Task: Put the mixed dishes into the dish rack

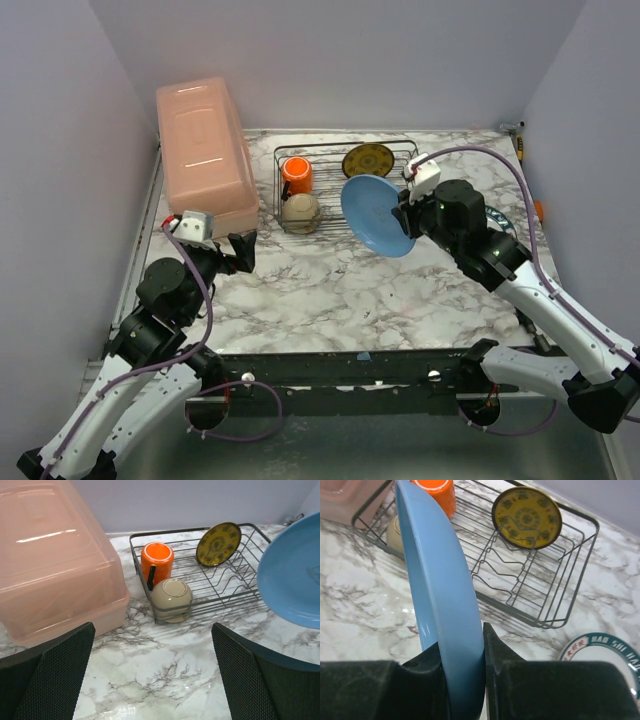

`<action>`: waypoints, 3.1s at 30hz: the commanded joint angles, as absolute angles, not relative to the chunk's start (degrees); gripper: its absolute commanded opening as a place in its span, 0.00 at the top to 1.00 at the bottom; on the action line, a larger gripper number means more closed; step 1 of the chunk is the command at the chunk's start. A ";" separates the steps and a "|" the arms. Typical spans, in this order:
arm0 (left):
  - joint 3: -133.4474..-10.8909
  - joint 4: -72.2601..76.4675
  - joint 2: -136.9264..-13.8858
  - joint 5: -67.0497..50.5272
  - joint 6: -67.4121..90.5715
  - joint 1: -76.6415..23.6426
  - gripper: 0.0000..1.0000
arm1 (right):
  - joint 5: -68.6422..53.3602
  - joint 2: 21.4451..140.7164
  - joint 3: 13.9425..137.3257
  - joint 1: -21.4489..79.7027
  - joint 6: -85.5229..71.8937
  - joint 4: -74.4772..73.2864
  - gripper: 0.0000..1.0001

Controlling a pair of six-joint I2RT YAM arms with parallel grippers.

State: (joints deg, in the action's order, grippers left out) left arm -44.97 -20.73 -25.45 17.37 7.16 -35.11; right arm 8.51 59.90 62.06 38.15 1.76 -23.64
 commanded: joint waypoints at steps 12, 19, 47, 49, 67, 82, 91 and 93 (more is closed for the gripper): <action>-40.44 -15.23 -24.17 23.11 4.60 -35.16 0.02 | 20.58 78.59 75.87 35.62 35.95 -12.69 1.00; -39.86 -14.85 -23.96 22.70 4.42 -35.11 0.02 | 16.94 92.88 89.55 31.38 48.45 -13.04 1.00; -39.81 -13.65 -25.75 22.59 4.04 -35.13 0.01 | 8.13 104.39 90.20 28.83 76.44 -17.03 1.00; -39.95 -13.62 -25.88 22.49 3.96 -35.16 0.02 | 7.21 104.82 90.48 28.73 77.09 -17.45 1.00; -39.48 -13.45 -25.63 22.95 3.62 -35.16 0.01 | 5.84 109.69 90.26 28.48 72.81 -11.56 0.55; -39.51 -13.71 -25.58 22.85 3.85 -35.16 0.02 | 23.69 111.30 91.49 28.48 54.41 4.59 0.00; -39.38 -13.89 -25.71 22.97 4.02 -35.11 0.01 | 24.22 111.14 93.37 28.01 41.76 0.95 0.00; -39.38 -13.89 -25.64 23.12 4.04 -35.15 0.01 | 21.88 111.12 94.23 27.16 36.94 0.09 0.00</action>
State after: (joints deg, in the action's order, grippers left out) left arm -39.79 -14.26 -25.67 21.96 4.40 -35.11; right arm 21.67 110.50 90.72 28.36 47.48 0.38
